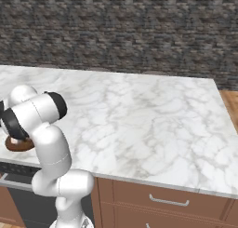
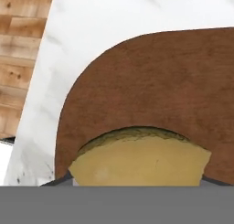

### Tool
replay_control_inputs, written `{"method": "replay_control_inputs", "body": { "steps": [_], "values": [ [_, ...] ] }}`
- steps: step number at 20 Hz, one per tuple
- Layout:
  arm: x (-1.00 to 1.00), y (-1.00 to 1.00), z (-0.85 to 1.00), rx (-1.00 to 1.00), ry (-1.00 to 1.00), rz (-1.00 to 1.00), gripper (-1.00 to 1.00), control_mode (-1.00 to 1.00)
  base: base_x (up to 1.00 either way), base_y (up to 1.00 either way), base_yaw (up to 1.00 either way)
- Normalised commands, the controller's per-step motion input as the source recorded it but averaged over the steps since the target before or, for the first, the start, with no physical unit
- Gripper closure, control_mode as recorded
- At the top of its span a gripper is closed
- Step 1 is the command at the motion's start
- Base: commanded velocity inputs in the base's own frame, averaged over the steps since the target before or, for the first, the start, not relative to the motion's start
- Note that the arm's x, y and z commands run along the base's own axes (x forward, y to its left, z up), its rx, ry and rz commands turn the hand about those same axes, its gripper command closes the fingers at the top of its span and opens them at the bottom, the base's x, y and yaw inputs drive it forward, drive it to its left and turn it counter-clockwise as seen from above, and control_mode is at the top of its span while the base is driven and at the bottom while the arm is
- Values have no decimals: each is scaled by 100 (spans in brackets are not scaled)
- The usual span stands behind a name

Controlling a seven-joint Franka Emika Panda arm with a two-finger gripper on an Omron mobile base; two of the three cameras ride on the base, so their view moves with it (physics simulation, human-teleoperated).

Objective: Pick up the sponge from the counter and clean the cutting board by briefly scrubbing or pressing down on the cutting board. Once finished, release the sponge.

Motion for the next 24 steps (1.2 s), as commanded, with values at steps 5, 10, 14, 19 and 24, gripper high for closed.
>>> {"method": "replay_control_inputs", "body": {
  "steps": [5, 10, 14, 19, 24],
  "values": [
    [-73, 3, -26, -7, 8, -1, 100, -100, 0, 0, 0],
    [-99, -6, -34, 8, -6, -2, 100, -100, 0, 0, 0],
    [-100, -23, -39, 22, -11, -7, 100, -100, 0, 0, 0],
    [-24, -50, 36, 15, -1, -3, 100, -100, 0, 0, 0],
    [43, -65, 66, 2, 2, -9, 100, -100, 0, 0, 0]
  ]
}}
